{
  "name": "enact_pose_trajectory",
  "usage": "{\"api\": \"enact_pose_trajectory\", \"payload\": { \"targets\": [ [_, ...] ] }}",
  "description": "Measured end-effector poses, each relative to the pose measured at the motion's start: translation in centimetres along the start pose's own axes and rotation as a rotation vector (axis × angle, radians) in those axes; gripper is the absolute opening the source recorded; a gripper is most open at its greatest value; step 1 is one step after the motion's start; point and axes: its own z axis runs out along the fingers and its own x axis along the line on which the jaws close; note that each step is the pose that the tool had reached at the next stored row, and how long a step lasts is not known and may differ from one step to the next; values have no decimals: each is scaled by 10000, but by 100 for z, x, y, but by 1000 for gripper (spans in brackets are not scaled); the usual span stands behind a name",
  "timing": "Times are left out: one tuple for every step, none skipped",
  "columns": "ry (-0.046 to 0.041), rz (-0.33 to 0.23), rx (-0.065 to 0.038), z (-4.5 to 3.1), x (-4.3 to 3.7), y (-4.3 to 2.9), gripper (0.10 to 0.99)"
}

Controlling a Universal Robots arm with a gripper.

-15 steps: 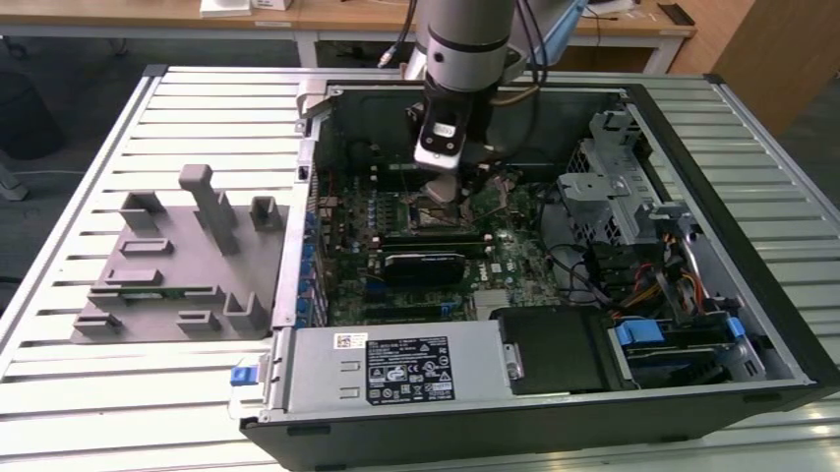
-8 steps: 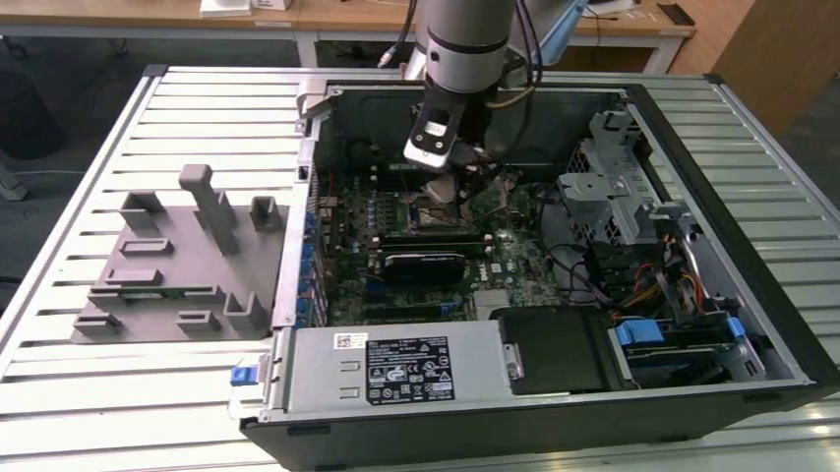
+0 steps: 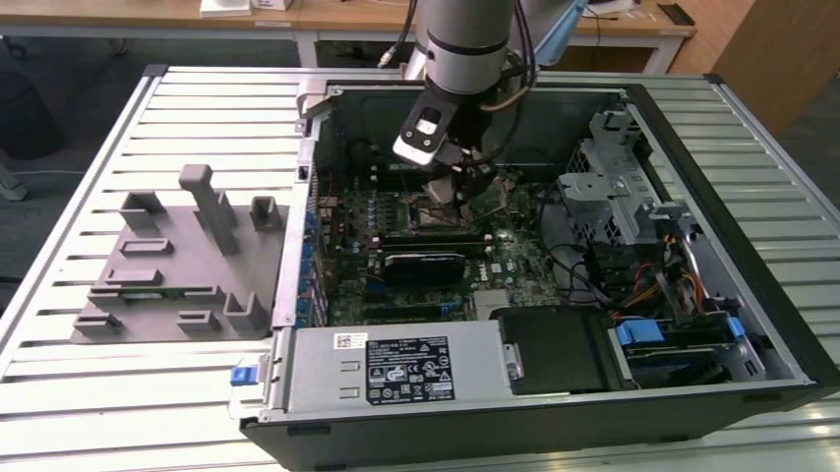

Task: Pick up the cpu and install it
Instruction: 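Place the cpu into insertion slot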

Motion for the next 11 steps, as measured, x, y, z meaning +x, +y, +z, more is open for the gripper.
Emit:
{"api": "enact_pose_trajectory", "payload": {
  "targets": [
    [-8, 179, -6, 2, 0, 0, 545],
    [-16, 375, -11, 4, 0, 0, 545],
    [-24, 554, -16, 6, 0, 0, 545],
    [-33, 735, -21, 8, 0, 0, 545],
    [-41, 919, -27, 10, 0, 0, 545],
    [-49, 1099, -31, 12, 0, -1, 545],
    [-57, 1278, -36, 13, 0, -1, 545],
    [-65, 1458, -41, 15, -1, -1, 545],
    [-73, 1638, -47, 17, -1, -1, 545],
    [-81, 1816, -51, 19, -1, -1, 545],
    [-89, 1997, -57, 21, -1, -1, 545]
  ]
}}
